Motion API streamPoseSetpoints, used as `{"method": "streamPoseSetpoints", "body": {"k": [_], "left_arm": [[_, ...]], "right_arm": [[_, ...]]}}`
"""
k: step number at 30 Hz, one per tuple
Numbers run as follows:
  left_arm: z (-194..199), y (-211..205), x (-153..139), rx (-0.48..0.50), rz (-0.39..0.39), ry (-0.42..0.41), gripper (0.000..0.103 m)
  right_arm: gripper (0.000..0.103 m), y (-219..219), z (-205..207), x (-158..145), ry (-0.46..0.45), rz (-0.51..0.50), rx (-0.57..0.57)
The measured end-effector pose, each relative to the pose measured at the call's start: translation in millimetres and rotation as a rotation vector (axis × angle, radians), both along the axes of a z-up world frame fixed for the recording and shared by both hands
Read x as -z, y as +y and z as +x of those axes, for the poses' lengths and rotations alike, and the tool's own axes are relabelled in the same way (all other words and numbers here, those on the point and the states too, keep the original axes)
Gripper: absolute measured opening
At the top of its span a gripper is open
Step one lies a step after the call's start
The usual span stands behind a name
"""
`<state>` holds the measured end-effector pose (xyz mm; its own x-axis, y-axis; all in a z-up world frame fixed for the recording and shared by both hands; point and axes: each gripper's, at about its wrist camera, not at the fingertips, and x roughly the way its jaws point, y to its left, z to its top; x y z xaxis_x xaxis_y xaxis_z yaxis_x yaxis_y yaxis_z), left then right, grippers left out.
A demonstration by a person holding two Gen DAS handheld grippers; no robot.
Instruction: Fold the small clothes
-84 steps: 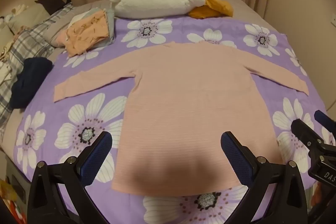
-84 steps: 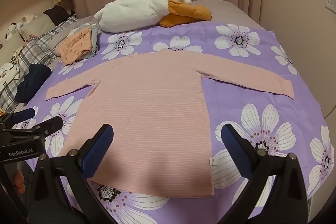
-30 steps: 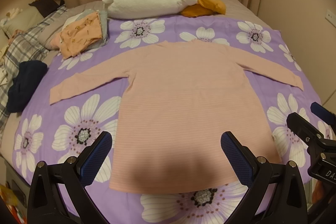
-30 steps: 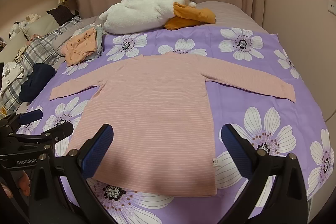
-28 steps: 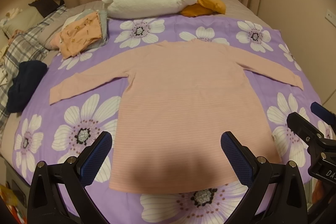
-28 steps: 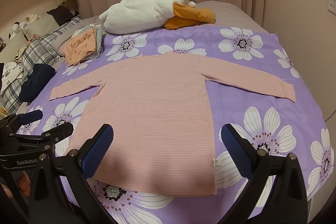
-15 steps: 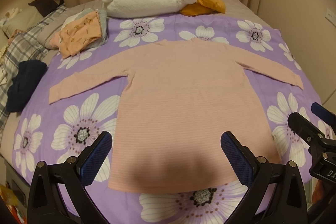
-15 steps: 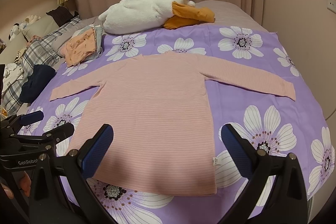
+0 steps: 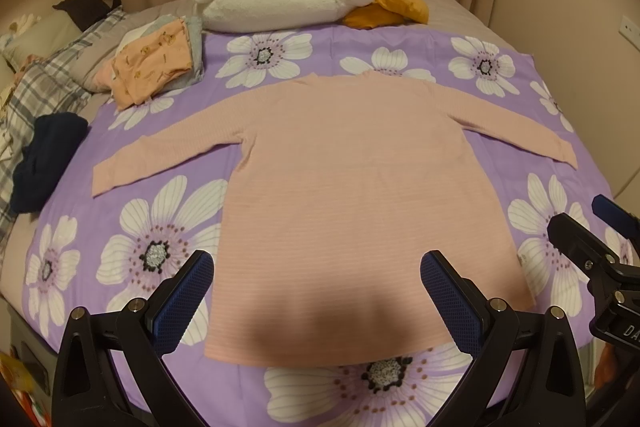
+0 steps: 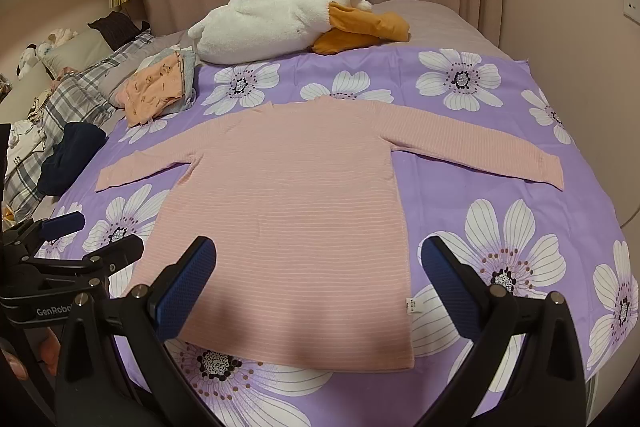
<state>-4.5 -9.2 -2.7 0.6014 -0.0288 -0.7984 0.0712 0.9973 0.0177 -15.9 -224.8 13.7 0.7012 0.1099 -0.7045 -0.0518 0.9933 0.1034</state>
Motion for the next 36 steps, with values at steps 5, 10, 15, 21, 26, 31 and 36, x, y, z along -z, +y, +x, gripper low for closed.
{"method": "streamPoseSetpoints", "body": {"k": [5, 10, 15, 21, 26, 31, 36], "left_arm": [[-1, 0, 1, 0.001, -0.001, 0.002, 0.102], [-1, -1, 1, 0.0, -0.001, 0.001, 0.102], [-1, 0, 2, 0.001, -0.002, 0.005, 0.102], [6, 1, 15, -0.002, -0.017, 0.031, 0.102], [25, 11, 41, -0.022, -0.104, 0.108, 0.102], [44, 32, 54, -0.05, -0.259, 0.132, 0.102], [71, 54, 53, -0.106, -0.424, 0.097, 0.102]], "right_arm": [[0.103, 0, 0, 0, 0.001, 0.001, 0.0], [0.103, 1, -1, 0, 0.0, 0.003, 0.001], [0.103, 0, -1, 2, 0.003, 0.006, 0.002], [0.103, -12, 4, 18, 0.039, 0.093, 0.009], [0.103, -44, 11, 51, 0.099, 0.297, 0.034], [0.103, -103, 22, 81, 0.087, 0.445, 0.19], [0.102, -183, 47, 113, 0.081, 0.483, 0.415]]}}
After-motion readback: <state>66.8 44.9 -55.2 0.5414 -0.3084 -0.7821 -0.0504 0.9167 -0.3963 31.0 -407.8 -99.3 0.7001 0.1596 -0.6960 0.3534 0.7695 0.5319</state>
